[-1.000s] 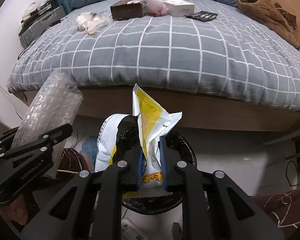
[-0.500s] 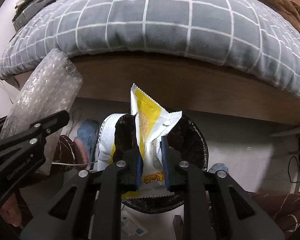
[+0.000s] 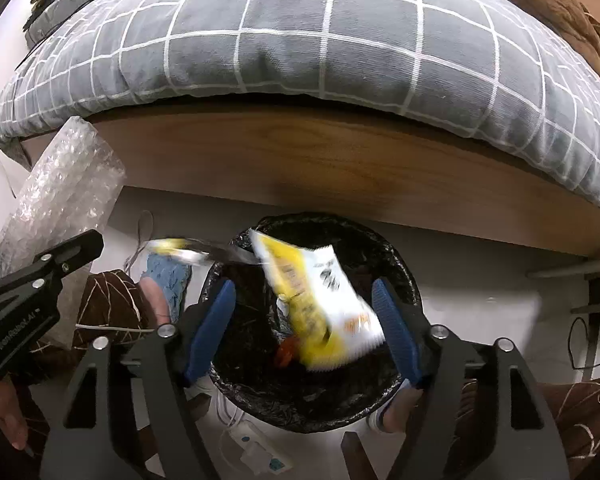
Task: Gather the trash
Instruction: 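Open the right tool to drop the yellow wrapper into the bin, then open the left tool to drop the bubble wrap into the bin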
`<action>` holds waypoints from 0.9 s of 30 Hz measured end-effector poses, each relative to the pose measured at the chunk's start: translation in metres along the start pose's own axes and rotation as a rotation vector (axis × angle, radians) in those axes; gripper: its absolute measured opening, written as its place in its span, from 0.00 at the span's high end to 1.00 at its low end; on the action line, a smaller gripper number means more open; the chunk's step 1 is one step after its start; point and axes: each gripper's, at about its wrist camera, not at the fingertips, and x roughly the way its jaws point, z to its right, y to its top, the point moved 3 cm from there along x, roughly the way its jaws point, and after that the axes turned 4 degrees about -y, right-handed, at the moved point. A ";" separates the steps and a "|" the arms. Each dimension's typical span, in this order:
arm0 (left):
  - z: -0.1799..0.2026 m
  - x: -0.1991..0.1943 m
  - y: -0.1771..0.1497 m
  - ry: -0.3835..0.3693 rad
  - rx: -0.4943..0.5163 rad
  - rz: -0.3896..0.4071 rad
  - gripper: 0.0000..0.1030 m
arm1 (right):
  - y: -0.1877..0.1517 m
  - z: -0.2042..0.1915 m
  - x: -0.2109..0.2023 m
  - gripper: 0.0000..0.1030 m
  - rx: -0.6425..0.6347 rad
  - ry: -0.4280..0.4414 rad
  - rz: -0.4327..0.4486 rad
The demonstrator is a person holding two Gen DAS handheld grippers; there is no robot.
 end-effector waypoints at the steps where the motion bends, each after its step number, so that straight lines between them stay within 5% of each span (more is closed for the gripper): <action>1: -0.001 0.000 0.000 -0.002 -0.001 -0.001 0.71 | 0.000 0.000 -0.001 0.29 0.000 -0.003 0.005; 9: 0.014 0.003 0.003 -0.016 0.023 -0.011 0.71 | 0.005 0.026 -0.018 0.13 0.050 -0.037 0.060; 16: 0.033 0.014 0.004 -0.038 0.056 -0.019 0.72 | 0.009 0.063 -0.041 0.09 0.068 -0.115 0.151; 27: 0.068 0.015 0.006 -0.067 0.117 -0.032 0.72 | 0.003 0.112 -0.058 0.09 0.148 -0.164 0.174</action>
